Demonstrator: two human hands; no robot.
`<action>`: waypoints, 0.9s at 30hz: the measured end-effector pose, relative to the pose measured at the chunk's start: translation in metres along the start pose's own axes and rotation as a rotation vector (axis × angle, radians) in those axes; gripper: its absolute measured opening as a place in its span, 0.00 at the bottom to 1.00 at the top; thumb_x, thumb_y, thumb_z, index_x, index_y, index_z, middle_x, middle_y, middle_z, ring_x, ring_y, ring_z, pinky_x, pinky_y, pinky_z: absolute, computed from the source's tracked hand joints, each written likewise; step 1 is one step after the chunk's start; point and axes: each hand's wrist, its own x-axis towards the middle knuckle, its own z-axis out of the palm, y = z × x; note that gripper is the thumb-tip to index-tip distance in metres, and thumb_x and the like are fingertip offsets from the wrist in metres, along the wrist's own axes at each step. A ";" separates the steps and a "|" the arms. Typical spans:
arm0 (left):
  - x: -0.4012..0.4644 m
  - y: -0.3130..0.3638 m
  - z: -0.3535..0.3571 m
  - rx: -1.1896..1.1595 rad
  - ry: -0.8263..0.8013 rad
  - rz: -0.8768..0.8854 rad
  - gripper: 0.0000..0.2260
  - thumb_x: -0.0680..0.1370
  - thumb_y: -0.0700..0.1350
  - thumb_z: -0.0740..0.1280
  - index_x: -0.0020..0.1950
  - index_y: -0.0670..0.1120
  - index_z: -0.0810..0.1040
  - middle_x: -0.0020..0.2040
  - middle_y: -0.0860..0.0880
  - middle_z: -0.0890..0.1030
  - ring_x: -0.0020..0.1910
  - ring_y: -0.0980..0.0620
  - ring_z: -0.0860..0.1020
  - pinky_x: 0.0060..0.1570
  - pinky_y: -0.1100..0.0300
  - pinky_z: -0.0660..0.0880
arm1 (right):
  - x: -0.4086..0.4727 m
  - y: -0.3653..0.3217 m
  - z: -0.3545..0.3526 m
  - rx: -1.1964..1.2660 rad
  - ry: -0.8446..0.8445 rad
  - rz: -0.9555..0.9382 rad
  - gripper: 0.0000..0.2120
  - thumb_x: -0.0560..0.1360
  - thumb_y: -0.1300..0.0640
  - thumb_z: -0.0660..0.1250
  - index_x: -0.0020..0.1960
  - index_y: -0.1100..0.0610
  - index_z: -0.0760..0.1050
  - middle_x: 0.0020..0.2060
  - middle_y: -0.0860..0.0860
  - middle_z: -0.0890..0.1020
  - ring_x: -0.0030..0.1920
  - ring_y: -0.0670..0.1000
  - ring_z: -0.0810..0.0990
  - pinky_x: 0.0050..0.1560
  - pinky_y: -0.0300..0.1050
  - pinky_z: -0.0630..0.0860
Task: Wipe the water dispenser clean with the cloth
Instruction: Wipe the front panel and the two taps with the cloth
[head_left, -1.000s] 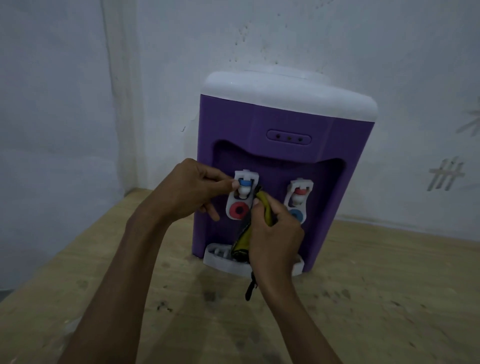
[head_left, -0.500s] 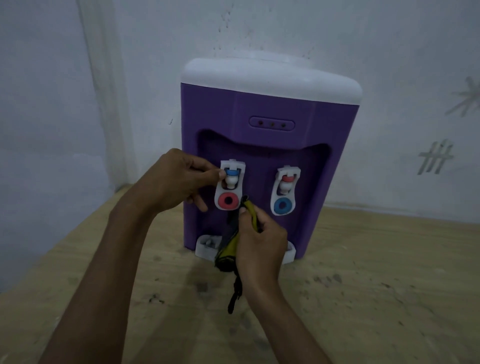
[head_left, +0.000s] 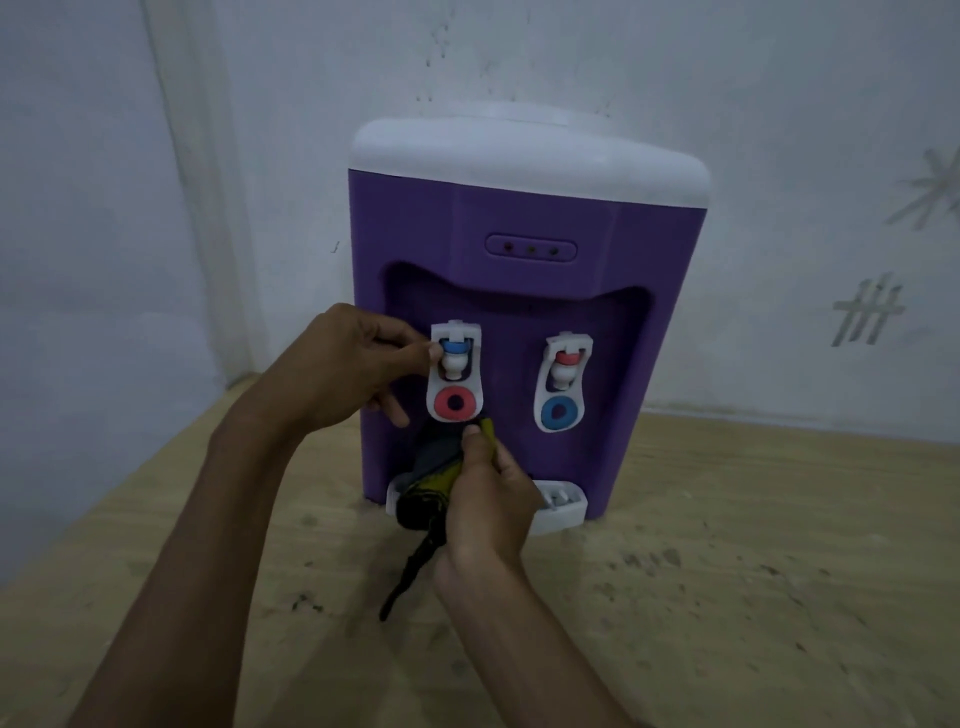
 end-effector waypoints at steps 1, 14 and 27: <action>0.000 0.000 0.000 0.000 -0.002 0.000 0.09 0.78 0.53 0.70 0.52 0.51 0.87 0.47 0.54 0.88 0.32 0.46 0.86 0.39 0.51 0.79 | -0.001 0.000 -0.001 0.011 -0.001 -0.011 0.06 0.81 0.49 0.69 0.52 0.44 0.85 0.41 0.40 0.87 0.41 0.38 0.84 0.38 0.32 0.76; -0.006 0.048 0.012 0.682 0.364 -0.017 0.17 0.79 0.60 0.67 0.36 0.50 0.79 0.35 0.49 0.79 0.35 0.48 0.78 0.40 0.54 0.74 | -0.017 -0.006 -0.022 -0.160 -0.092 -0.171 0.10 0.83 0.50 0.65 0.47 0.39 0.82 0.41 0.39 0.86 0.44 0.41 0.84 0.46 0.37 0.79; -0.010 0.074 0.088 0.382 0.419 0.170 0.11 0.82 0.56 0.64 0.47 0.50 0.77 0.40 0.52 0.79 0.43 0.51 0.76 0.38 0.53 0.74 | 0.038 -0.103 -0.075 -0.913 0.256 -1.258 0.12 0.82 0.58 0.66 0.65 0.51 0.79 0.52 0.44 0.81 0.51 0.48 0.76 0.39 0.32 0.67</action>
